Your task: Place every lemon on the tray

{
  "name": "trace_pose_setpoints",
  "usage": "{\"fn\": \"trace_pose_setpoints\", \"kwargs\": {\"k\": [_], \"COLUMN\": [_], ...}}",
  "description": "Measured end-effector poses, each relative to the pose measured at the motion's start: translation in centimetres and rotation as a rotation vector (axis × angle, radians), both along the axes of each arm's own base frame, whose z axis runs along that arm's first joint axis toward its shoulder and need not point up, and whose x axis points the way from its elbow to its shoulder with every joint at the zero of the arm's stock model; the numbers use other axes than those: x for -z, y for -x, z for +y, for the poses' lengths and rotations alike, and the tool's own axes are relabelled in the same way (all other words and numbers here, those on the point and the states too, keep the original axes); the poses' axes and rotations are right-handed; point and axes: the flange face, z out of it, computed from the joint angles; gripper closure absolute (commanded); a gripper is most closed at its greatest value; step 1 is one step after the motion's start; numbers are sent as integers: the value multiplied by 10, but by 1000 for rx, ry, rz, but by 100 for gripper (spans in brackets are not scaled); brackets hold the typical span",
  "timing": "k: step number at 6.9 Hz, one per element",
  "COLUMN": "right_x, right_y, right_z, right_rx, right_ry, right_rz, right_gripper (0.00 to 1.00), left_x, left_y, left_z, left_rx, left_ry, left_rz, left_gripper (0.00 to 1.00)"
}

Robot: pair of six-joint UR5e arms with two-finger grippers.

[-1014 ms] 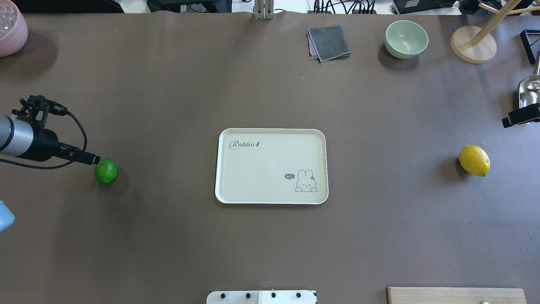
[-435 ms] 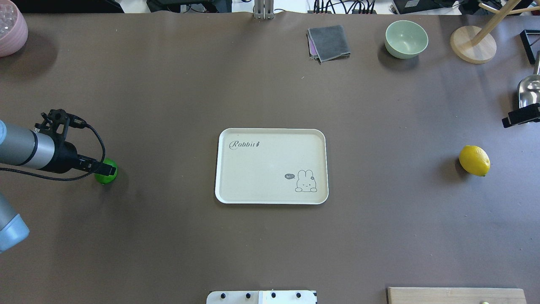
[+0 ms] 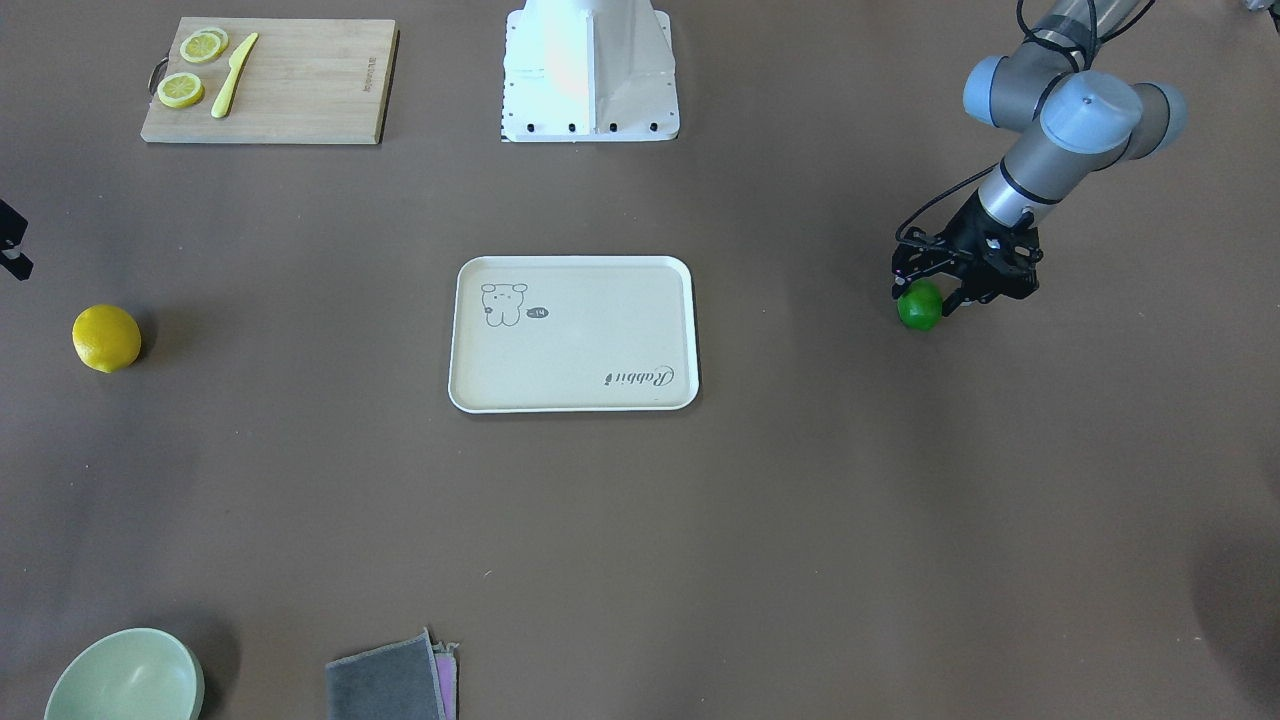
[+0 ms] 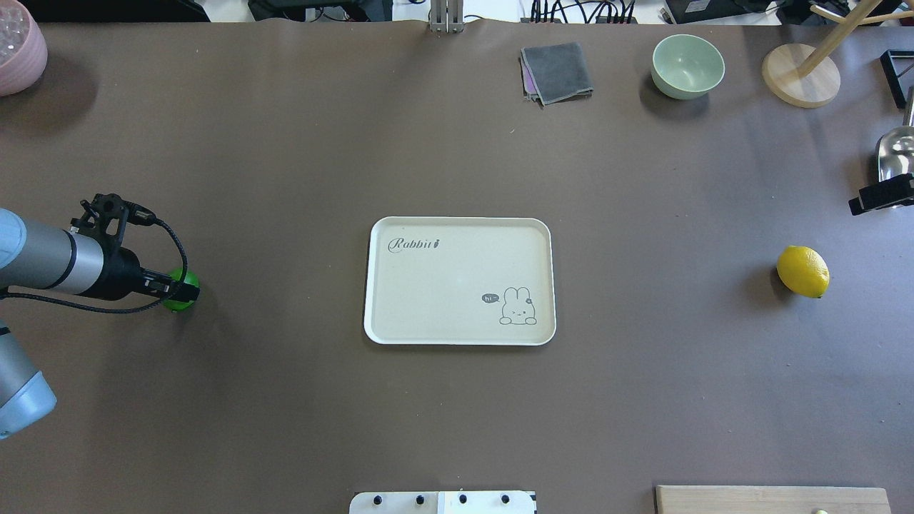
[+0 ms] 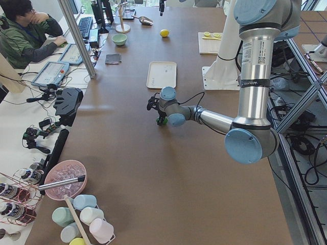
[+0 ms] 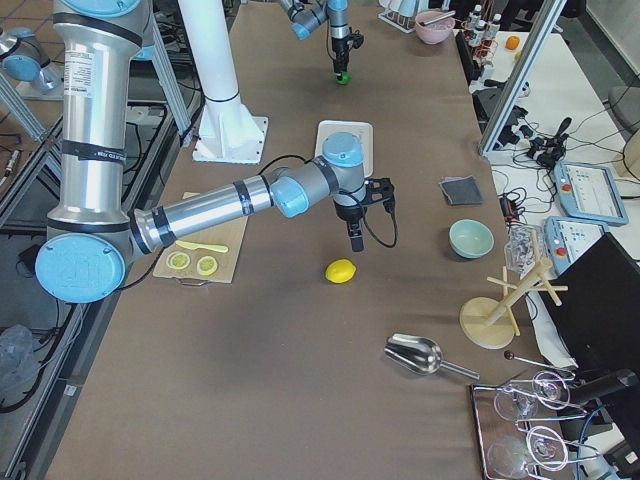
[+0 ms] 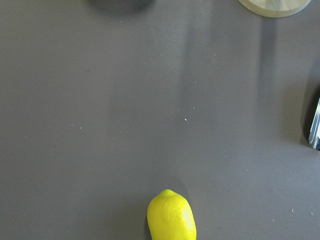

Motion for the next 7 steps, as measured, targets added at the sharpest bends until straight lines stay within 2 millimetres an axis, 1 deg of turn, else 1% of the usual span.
{"fn": "trace_pose_setpoints", "kwargs": {"k": [1, 2, 3, 4, 5, 6, 7], "right_x": [0, 0, 0, 0, 0, 0, 0], "right_y": [0, 0, 0, 0, 1, 1, 1], "right_z": [0, 0, -1, -1, -1, -1, -2], "right_rx": [0, 0, 0, 0, 0, 1, 1], "right_ry": [-1, 0, 0, -1, 0, 0, -1], "right_rz": [0, -1, 0, 0, 0, -1, -2], "right_gripper": [0, 0, 0, 0, 0, 0, 0], "left_x": [4, 15, 36, 67, 104, 135, 164], "left_y": [-1, -3, -9, -23, -47, -80, -115], "left_z": [-1, -2, -7, -18, -28, -26, -19], "left_rx": [1, 2, 12, 46, 81, 101, 121], "left_ry": [-3, -11, -11, 15, 53, 71, 85], "left_rz": [5, 23, 58, 111, 167, 204, 227], "left_gripper": [100, 100, 100, 100, 100, 100, 100]}}
